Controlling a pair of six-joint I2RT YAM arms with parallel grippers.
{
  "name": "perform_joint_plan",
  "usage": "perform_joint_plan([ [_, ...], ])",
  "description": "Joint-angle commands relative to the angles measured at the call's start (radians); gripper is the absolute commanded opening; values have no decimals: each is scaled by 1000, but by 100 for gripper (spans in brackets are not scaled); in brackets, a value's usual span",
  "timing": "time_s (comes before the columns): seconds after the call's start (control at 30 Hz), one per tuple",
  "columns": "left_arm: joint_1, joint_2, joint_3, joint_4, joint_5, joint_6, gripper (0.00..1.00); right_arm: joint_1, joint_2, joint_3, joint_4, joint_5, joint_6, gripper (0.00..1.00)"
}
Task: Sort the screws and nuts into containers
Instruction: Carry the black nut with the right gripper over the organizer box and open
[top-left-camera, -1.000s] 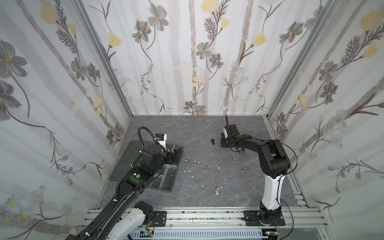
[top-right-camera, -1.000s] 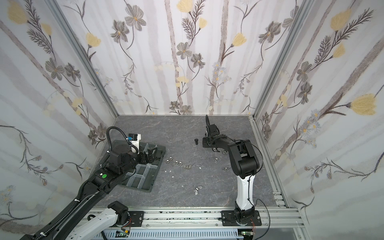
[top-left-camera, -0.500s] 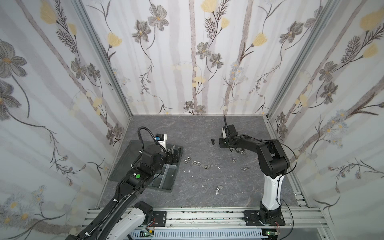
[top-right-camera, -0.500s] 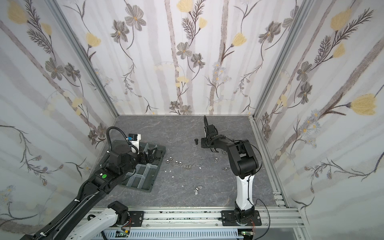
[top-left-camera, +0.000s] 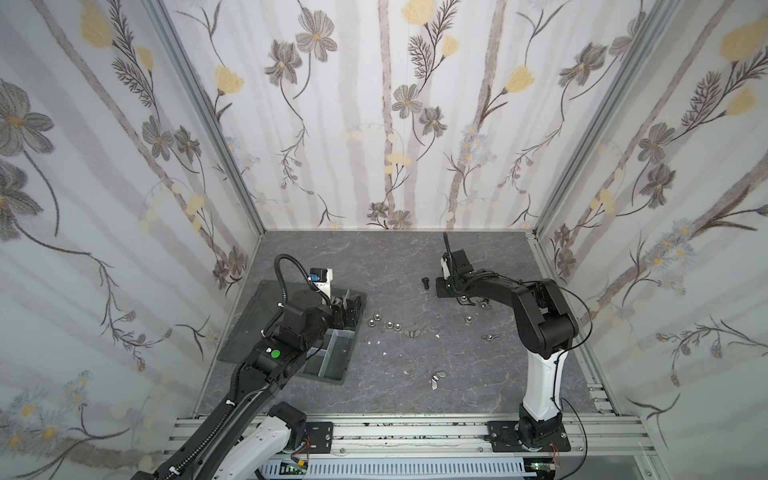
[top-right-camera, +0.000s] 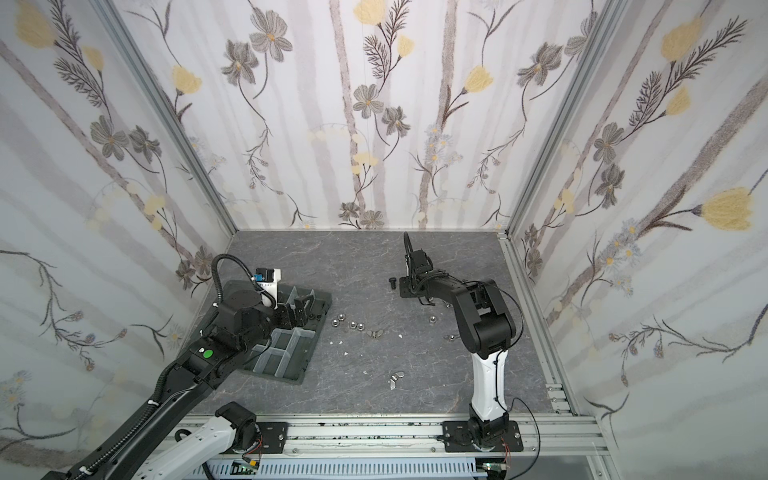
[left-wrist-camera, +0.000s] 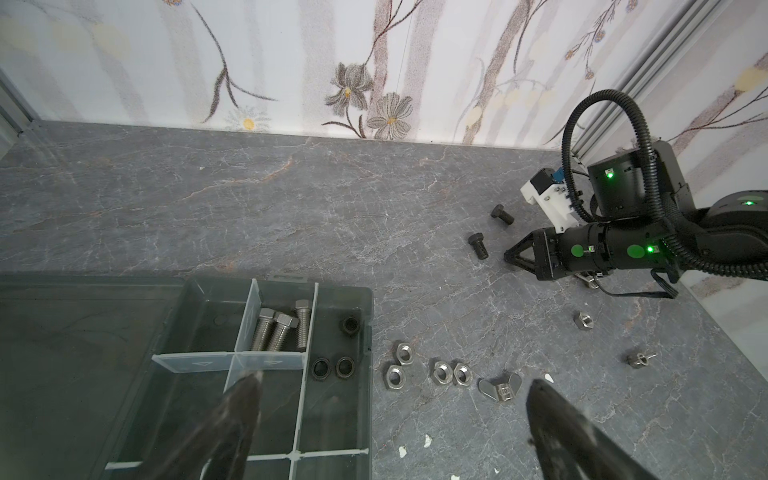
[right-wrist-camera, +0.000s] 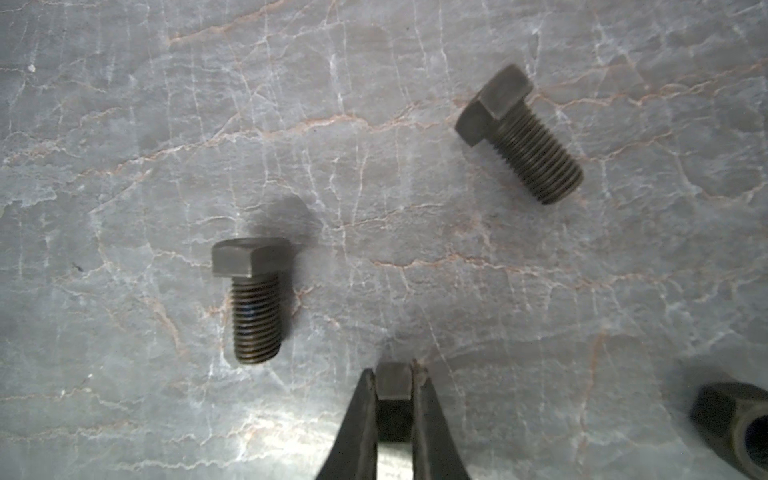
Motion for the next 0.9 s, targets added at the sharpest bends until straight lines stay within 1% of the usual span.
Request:
perform_joint_plan([
  [0.0, 1, -9, -4, 27, -14, 1, 100, 15, -34, 10, -16, 19, -9, 5],
  [0.2, 1, -25, -7, 29, -29, -1, 100, 70, -69, 39, -34, 11, -12, 5],
  [0.4, 2, -41, -13, 32, -51, -4, 100, 150, -79, 102, -53, -16, -18, 4],
  [0.6, 1, -49, -17, 37, -55, -6, 100, 235, -53, 183, -71, -53, -17, 5],
  [0.87, 1, -55, -22, 40, -63, -3, 100, 337, 19, 282, -88, -96, -7, 5],
])
